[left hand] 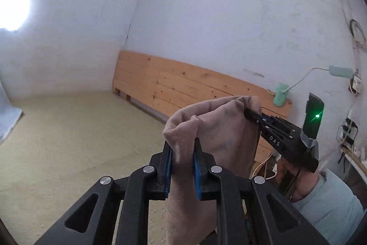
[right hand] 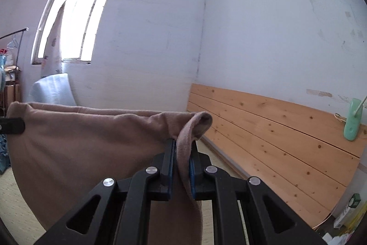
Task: Fold clothes
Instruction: 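Lift and carry the folded shirt toward the wooden headboard with both grippers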
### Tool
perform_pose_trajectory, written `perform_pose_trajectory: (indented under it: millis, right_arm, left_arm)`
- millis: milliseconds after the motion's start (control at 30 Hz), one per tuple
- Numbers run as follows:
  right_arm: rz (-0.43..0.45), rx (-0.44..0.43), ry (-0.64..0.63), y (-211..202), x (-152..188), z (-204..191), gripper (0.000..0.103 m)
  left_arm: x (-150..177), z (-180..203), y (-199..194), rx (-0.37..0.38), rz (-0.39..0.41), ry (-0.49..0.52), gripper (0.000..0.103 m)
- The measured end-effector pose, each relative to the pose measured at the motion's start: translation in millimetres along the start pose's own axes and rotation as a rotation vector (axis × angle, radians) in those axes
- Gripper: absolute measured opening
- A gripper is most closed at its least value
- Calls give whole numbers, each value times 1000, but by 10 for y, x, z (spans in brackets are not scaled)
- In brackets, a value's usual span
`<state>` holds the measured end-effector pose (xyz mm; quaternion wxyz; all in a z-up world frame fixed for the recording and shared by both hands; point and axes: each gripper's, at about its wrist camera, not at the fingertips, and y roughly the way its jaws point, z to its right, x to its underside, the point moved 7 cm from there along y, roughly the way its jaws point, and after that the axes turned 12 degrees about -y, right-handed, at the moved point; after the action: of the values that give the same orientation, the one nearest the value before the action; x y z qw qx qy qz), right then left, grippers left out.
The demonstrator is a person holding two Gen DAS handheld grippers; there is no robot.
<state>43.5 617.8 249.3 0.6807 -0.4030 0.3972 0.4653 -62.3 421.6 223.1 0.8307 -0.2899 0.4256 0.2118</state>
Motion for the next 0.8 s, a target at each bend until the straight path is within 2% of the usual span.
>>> perform_pose_trajectory:
  millis: [200, 333, 467, 733, 800]
  right_arm:
    - [-68, -12, -48, 580, 218, 125, 9]
    - [-137, -33, -56, 1187, 469, 50, 9]
    - [-193, -55, -60, 1770, 679, -102, 9]
    - [-301, -98, -108, 3058, 1116, -617, 9]
    - [-322, -112, -107, 3264, 1236, -696, 10]
  left_arm:
    - [63, -416, 669, -57, -65, -51, 16]
    - [95, -810, 1152, -127, -106, -52, 16]
    - [109, -1324, 1588, -207, -137, -72, 16]
    - [268, -2372, 2427, -307, -227, -208, 16]
    - [361, -2554, 2578, -334, -247, -197, 16]
